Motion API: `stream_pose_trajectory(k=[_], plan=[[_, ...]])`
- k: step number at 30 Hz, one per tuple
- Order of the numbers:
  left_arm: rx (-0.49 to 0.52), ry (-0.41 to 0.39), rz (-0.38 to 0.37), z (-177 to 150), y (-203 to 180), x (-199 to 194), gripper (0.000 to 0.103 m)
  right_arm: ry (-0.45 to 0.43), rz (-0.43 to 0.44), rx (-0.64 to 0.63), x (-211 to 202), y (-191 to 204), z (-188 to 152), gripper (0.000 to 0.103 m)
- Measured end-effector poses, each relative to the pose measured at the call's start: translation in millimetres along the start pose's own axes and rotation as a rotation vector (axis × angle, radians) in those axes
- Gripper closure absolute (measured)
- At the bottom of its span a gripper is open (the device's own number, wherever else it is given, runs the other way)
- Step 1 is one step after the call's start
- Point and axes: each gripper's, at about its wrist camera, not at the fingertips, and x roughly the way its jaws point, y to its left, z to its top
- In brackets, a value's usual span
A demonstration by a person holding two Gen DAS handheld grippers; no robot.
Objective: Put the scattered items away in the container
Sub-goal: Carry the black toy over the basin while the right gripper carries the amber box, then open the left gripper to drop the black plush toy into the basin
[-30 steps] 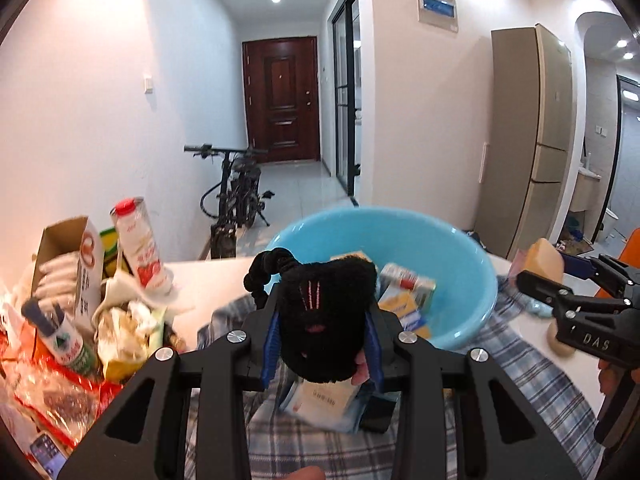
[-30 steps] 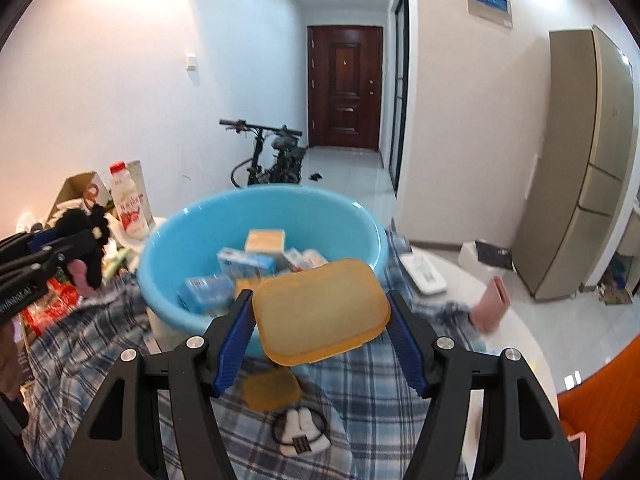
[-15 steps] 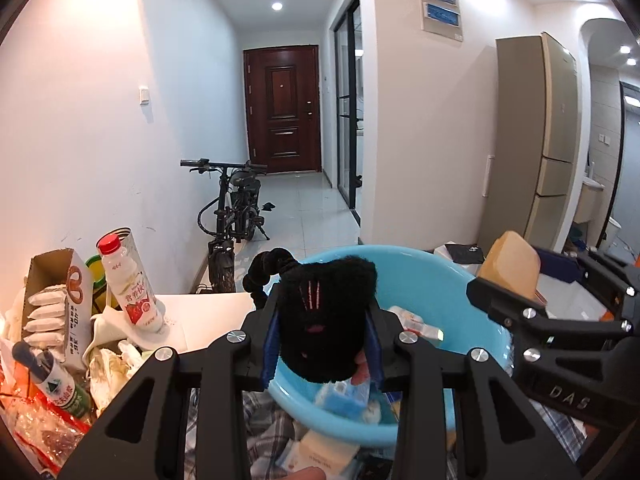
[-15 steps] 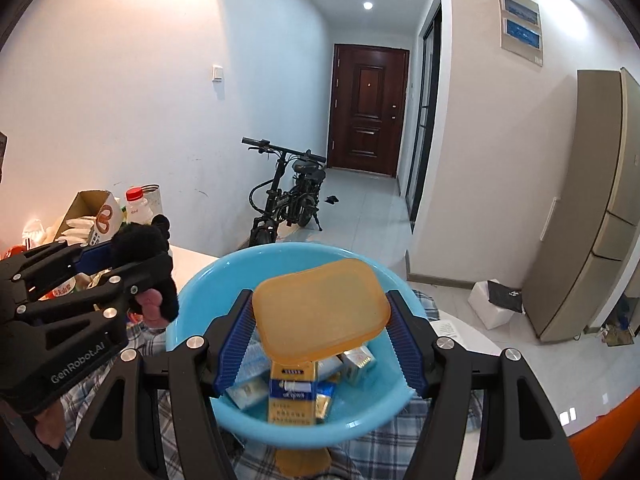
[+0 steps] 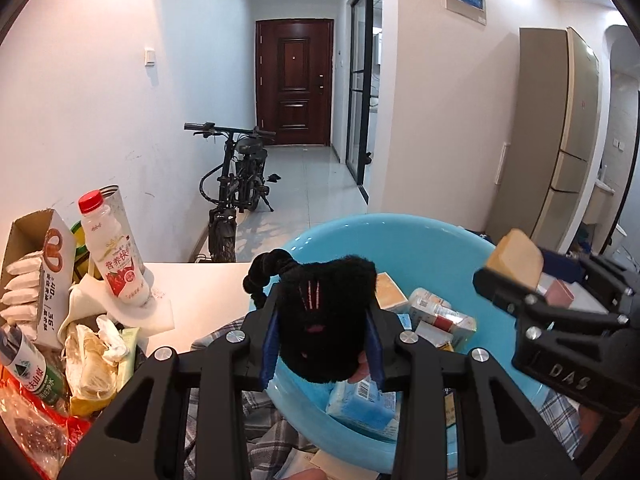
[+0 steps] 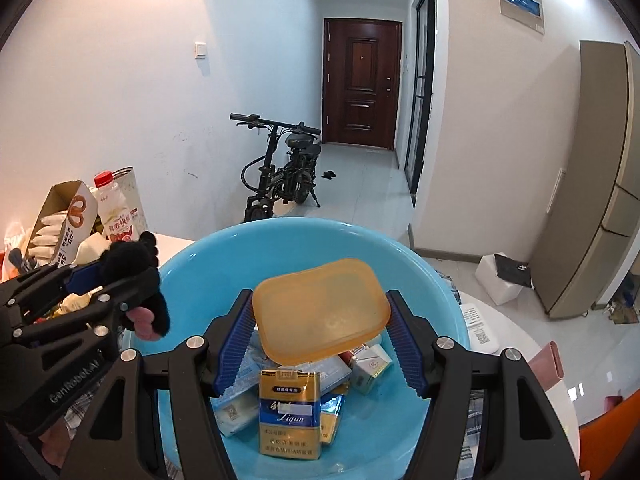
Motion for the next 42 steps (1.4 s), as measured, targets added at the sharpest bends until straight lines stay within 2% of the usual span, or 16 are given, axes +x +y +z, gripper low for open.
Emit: stream_pose_trajectory(k=[5, 14, 34, 36, 37, 38, 39, 40, 41, 42], plan=[[0.008, -0.023, 0.009, 3.5, -1.6, -6.4, 0.069, 0.008, 0.001, -0.009, 4.9, 4.2, 0.3, 0.036], [0.067, 0.000, 0.002, -2.1, -17.6, 2.1, 0.069, -0.004, -0.008, -0.025, -1.2, 8.6, 0.9, 0.036], [0.037, -0.001, 0.011, 1.2, -6.3, 2.1, 0.068, -0.007, -0.003, -0.034, -5.7, 13.1, 1.4, 0.036], [0.037, 0.004, 0.015, 1.0, -6.5, 2.8, 0.063, -0.008, -0.003, -0.035, -5.5, 13.1, 1.5, 0.036], [0.037, 0.007, 0.027, 1.1, -6.4, 3.3, 0.053, -0.008, -0.004, -0.034, -5.0, 13.8, 1.3, 0.036], [0.034, 0.007, 0.056, 1.4, -5.3, 3.6, 0.037, -0.008, -0.008, -0.033, -4.9, 14.1, 1.1, 0.036], [0.029, 0.002, 0.090, 2.1, -2.6, 3.9, 0.028, -0.008, -0.014, -0.033, -5.2, 12.5, 0.4, 0.036], [0.021, -0.004, 0.117, 3.0, 1.5, 4.2, 0.011, -0.009, -0.017, -0.030, -5.6, 10.2, -0.4, 0.036], [0.007, -0.008, 0.128, 4.0, 6.7, 4.3, 0.001, -0.010, -0.016, -0.023, -5.8, 7.4, -1.1, 0.036], [-0.014, -0.010, 0.117, 5.3, 12.4, 4.0, 0.000, -0.012, -0.013, -0.015, -6.1, 5.3, -1.0, 0.036]])
